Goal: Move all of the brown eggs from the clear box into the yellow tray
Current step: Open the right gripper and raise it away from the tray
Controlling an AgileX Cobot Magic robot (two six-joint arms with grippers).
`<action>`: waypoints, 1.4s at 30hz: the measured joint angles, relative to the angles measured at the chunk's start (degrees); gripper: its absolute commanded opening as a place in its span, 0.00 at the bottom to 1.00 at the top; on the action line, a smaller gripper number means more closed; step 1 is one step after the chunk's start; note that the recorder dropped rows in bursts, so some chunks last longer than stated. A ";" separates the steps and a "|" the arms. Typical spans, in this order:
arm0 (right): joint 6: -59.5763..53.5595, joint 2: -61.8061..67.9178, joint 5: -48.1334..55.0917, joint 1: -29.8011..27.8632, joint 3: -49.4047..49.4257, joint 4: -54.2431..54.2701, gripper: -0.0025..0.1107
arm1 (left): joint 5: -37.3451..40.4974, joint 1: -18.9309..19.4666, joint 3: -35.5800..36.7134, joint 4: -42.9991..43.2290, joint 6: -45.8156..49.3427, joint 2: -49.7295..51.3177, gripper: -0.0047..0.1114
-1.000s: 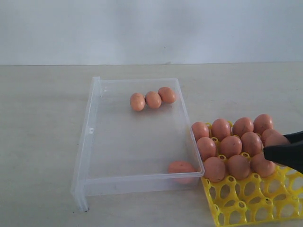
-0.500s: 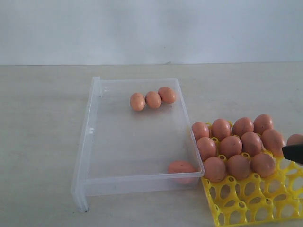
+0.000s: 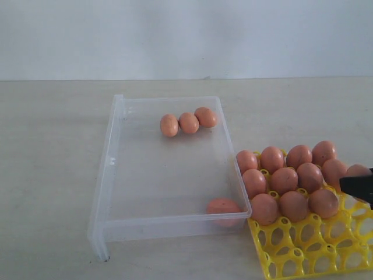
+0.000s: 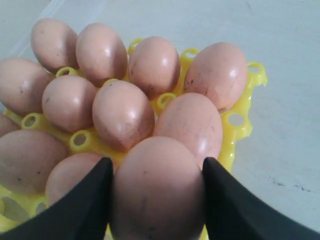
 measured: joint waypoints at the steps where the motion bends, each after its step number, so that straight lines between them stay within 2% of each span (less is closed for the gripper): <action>1: 0.00 0.33 -0.26 0.00 0.00 0.40 0.02 | 0.00 0.00 0.00 0.00 0.00 0.00 0.08; 7: -0.12 3.04 -2.42 0.00 0.10 1.60 0.02 | 0.00 0.00 0.00 0.00 0.00 0.00 0.08; 8: -0.12 3.04 -2.58 0.00 0.13 1.60 0.05 | 0.00 0.00 0.00 0.00 0.00 0.00 0.08; 9: -0.12 3.04 -3.38 0.00 0.13 1.73 0.09 | 0.00 0.00 0.00 0.00 0.00 0.00 0.08; 11: -0.28 3.04 -3.66 0.00 0.13 1.94 0.31 | 0.00 0.00 0.00 0.00 0.00 0.00 0.08; 13: -0.40 3.04 -3.66 0.00 0.13 2.16 0.42 | 0.00 0.00 0.00 0.00 0.00 0.00 0.08; 14: -0.40 3.04 -3.66 0.00 0.13 2.33 0.44 | 0.00 0.00 0.00 0.00 0.00 0.00 0.08; 23: -0.12 3.08 -3.66 0.00 0.13 4.49 0.46 | 0.00 0.00 0.00 0.00 0.00 0.00 0.08; 30: 0.01 3.08 -4.69 0.00 0.13 5.97 0.45 | 0.00 0.00 0.00 0.00 0.00 0.00 0.08; 35: 0.01 3.08 -9.20 0.00 0.22 12.41 0.43 | 0.00 0.00 0.00 0.00 0.00 0.00 0.08; 37: 0.15 3.17 -15.01 0.00 0.22 15.91 0.34 | 0.00 0.00 0.00 0.00 0.00 0.00 0.08; 40: 1.03 2.89 -20.78 0.30 0.22 20.62 0.07 | 0.00 0.00 0.00 0.00 0.00 0.00 0.08; 41: 1.33 2.52 -21.22 0.76 0.11 21.66 0.02 | 0.00 0.00 0.00 0.00 0.00 0.00 0.08; 42: 1.85 2.07 -21.49 1.48 -0.33 22.75 0.02 | 0.00 0.00 0.00 0.00 0.00 0.00 0.08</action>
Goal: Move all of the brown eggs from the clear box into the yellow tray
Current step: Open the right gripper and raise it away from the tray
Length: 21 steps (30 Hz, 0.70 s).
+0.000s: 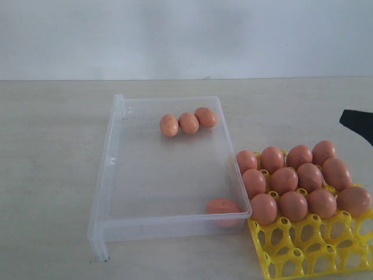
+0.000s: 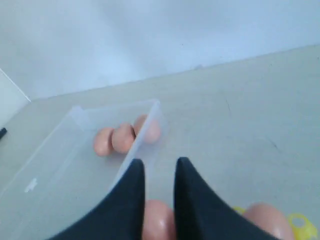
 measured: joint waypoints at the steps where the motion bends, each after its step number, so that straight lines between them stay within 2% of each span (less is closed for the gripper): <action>1: 0.29 -0.51 -0.17 1.06 -0.60 0.87 0.02 | 0.00 0.00 0.00 0.00 0.00 0.00 0.08; 6: 0.81 -2.86 -0.26 10.33 -6.81 2.25 0.02 | 0.00 0.00 0.00 0.00 0.00 0.00 0.08; 9: 1.02 -4.49 1.85 18.83 -14.12 2.13 0.02 | 0.00 0.00 0.00 0.00 0.00 0.00 0.08; 12: 3.98 -6.07 18.16 30.08 -22.96 -3.40 0.02 | 0.00 0.00 0.00 0.00 0.00 0.00 0.08; 15: 14.33 -6.06 46.82 44.76 -31.16 -20.79 0.02 | 0.00 0.00 0.00 0.00 0.00 0.00 0.08; 17: 18.88 -4.93 63.35 53.19 -35.31 -27.20 0.02 | 0.00 0.00 0.00 0.00 0.00 0.00 0.08; 19: 19.66 -3.45 73.08 58.82 -39.76 -29.01 0.02 | 0.00 0.00 0.00 0.00 0.00 0.00 0.08; 21: 18.33 -1.86 75.84 61.40 -44.09 -26.38 0.02 | 0.00 0.00 0.00 0.00 0.00 0.00 0.08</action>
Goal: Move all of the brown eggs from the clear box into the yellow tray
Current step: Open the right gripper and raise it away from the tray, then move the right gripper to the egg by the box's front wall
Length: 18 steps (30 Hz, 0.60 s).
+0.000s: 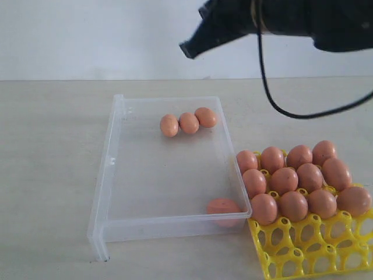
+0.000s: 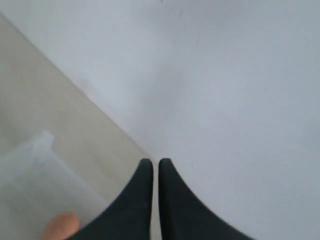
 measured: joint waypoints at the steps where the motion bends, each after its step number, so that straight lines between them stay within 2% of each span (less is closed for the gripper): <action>1: -2.76 1.09 0.74 0.99 -2.96 4.78 0.02 | 0.00 0.00 0.00 0.00 0.00 0.00 0.08; 3: -11.63 3.62 2.84 1.57 -6.93 16.39 0.02 | 0.00 0.00 0.00 0.00 0.00 0.00 0.08; 5: -31.48 7.39 10.70 1.70 -12.91 33.66 0.02 | 0.00 0.00 0.00 0.00 0.00 0.00 0.08; 6: -41.15 9.27 16.25 1.70 -16.00 40.31 0.02 | 0.00 0.00 0.00 0.00 0.00 0.00 0.08; 7: -54.28 12.53 26.96 1.70 -21.17 47.96 0.02 | 0.00 0.00 0.00 0.00 0.00 0.00 0.08; 9: -66.64 17.87 43.83 1.25 -28.84 53.66 0.02 | 0.00 0.00 0.00 0.00 0.00 0.00 0.08; 11: -70.95 22.73 54.40 -0.11 -34.81 57.70 0.02 | 0.00 0.00 0.00 0.00 0.00 0.00 0.08; 14: -76.26 24.88 60.41 -3.34 -39.20 71.87 0.02 | 0.00 0.00 0.00 0.00 0.00 0.00 0.08; 18: -94.73 24.39 61.98 -5.18 -41.62 100.87 0.02 | 0.00 0.00 0.00 0.00 0.00 0.00 0.08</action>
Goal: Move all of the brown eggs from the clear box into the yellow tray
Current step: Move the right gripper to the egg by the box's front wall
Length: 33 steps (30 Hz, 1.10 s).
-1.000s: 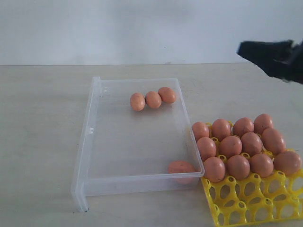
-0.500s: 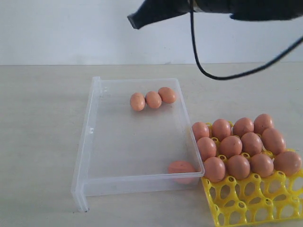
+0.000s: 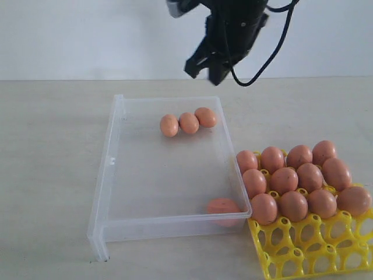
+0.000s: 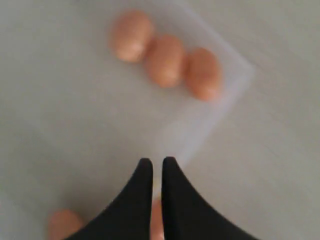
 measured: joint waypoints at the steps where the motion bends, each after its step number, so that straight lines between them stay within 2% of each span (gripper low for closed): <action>1: -2.60 0.00 0.11 0.12 -0.12 5.07 0.02 | 0.00 0.00 0.00 0.00 0.00 0.00 0.08; 4: -5.42 0.98 0.11 0.96 0.77 11.65 0.02 | 0.00 0.00 0.00 0.00 0.00 0.00 0.08; 12: -8.73 4.20 0.32 1.68 6.91 13.12 0.05 | 0.00 0.00 0.00 0.00 0.00 0.00 0.08; 14: -10.34 4.20 0.32 2.62 9.19 13.51 0.12 | 0.00 0.00 0.00 0.00 0.00 0.00 0.08; 19: -13.37 4.20 0.43 4.29 15.66 13.34 0.44 | 0.00 0.00 0.00 0.00 0.00 0.00 0.08; 21: -13.62 4.20 0.43 4.29 17.26 11.26 0.52 | 0.00 0.00 0.00 0.00 0.00 0.00 0.08; 25: -12.63 4.20 0.55 4.29 18.23 7.39 0.54 | 0.00 0.00 0.00 0.00 0.00 0.00 0.08; 33: -11.34 4.20 0.34 4.29 18.23 7.16 0.54 | 0.00 0.00 0.00 0.00 0.00 0.00 0.08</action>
